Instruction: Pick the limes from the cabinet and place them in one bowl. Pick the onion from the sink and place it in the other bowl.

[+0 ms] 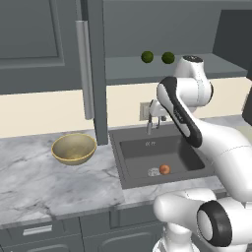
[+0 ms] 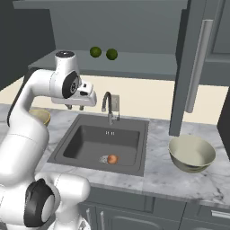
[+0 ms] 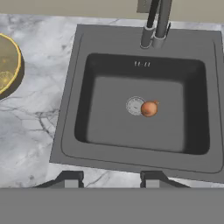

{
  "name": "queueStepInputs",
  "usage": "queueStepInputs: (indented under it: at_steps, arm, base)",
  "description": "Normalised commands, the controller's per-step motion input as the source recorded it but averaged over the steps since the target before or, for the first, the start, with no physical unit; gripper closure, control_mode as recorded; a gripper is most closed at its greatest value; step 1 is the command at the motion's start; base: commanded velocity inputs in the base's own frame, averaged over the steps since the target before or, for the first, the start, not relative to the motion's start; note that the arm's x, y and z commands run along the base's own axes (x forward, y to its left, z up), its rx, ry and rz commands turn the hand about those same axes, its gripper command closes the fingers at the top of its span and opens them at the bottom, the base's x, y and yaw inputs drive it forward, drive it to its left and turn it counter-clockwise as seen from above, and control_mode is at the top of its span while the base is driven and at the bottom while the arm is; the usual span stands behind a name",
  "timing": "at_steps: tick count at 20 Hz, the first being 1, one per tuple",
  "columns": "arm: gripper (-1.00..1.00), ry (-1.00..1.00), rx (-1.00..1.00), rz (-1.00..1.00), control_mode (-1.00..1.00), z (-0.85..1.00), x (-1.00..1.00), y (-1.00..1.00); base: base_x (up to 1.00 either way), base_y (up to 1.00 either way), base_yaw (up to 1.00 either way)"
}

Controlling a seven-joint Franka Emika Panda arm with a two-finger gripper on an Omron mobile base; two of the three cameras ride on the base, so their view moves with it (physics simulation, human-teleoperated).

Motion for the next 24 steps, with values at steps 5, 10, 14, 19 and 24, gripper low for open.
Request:
queueStepInputs:
  at_steps: [5,10,14,19,24]
  arm:
    - [-1.0,-0.07,0.0,-0.01,-1.0,0.0,-0.09,0.0]
    - [-1.0,-0.24,0.0,-0.02,-1.0,0.1,-0.17,-0.05]
    - [-1.0,-0.17,0.0,-0.02,-1.0,0.14,-0.13,-0.12]
    - [-1.0,-0.05,0.0,-0.01,-1.0,0.25,-0.1,-0.14]
    - [-1.0,-0.12,0.0,0.0,-1.0,0.37,-0.1,-0.17]
  base:
    - [0.0,0.0,0.0]
    - [0.0,0.0,0.0]
    - [0.0,0.0,0.0]
    - [0.0,0.0,0.0]
    - [0.0,0.0,0.0]
